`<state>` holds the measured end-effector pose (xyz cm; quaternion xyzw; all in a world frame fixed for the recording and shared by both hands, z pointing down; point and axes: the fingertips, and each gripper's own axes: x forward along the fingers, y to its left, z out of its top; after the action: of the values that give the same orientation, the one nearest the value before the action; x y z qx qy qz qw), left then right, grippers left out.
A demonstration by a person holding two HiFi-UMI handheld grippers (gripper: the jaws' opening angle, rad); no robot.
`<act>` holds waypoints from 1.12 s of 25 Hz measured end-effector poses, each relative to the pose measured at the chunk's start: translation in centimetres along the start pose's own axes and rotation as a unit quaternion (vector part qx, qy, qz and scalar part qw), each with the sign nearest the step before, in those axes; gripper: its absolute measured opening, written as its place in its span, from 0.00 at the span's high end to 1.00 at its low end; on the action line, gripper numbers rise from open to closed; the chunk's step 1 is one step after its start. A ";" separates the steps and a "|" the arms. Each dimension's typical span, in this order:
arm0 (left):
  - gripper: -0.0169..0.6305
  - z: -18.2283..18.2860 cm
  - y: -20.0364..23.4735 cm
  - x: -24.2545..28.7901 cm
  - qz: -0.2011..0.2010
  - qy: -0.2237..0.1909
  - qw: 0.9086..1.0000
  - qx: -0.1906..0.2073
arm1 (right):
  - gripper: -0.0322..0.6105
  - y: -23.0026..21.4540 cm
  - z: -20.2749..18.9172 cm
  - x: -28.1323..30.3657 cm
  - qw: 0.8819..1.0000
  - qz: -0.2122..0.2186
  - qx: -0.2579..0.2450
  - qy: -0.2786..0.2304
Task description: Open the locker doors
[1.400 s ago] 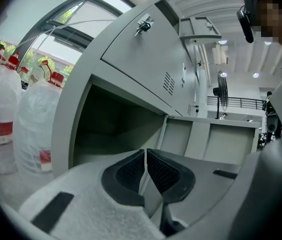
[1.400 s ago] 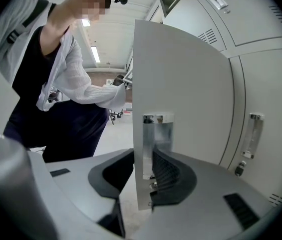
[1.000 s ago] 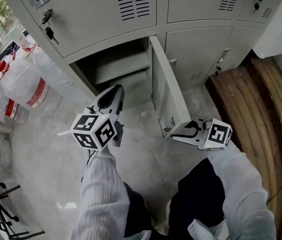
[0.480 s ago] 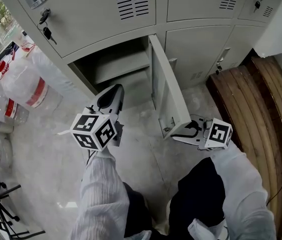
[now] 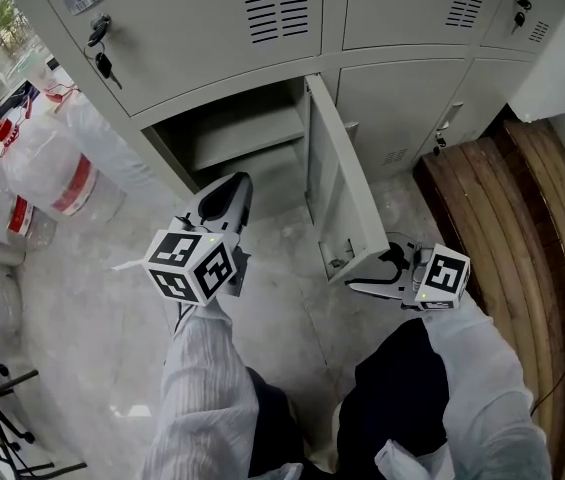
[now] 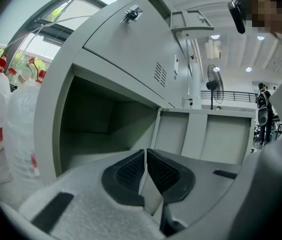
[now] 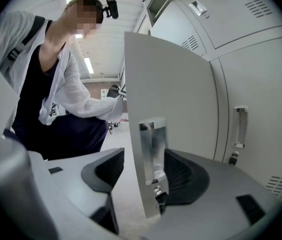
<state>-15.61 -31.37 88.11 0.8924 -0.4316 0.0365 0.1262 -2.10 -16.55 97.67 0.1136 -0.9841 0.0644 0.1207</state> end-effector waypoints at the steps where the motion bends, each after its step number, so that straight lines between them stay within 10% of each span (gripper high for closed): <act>1: 0.95 0.0 0.1 -0.1 0.000 0.000 1.000 0.000 | 0.58 0.1 0.7 -0.2 1.000 -0.006 0.009 -0.018; 14: 0.95 0.0 -0.2 0.4 -0.019 -0.007 1.000 0.000 | 0.51 0.2 12.4 -6.2 0.976 -0.109 0.003 -0.186; 28: 0.95 8.1 -5.9 -6.7 -0.012 0.003 1.000 -0.016 | 0.51 -0.7 23.7 -8.6 0.967 -0.208 0.033 -0.143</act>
<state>-15.55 -24.78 77.98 0.8952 -0.4212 0.0314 0.1420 0.91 -19.10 72.77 0.3282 -0.9430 0.0534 -0.0141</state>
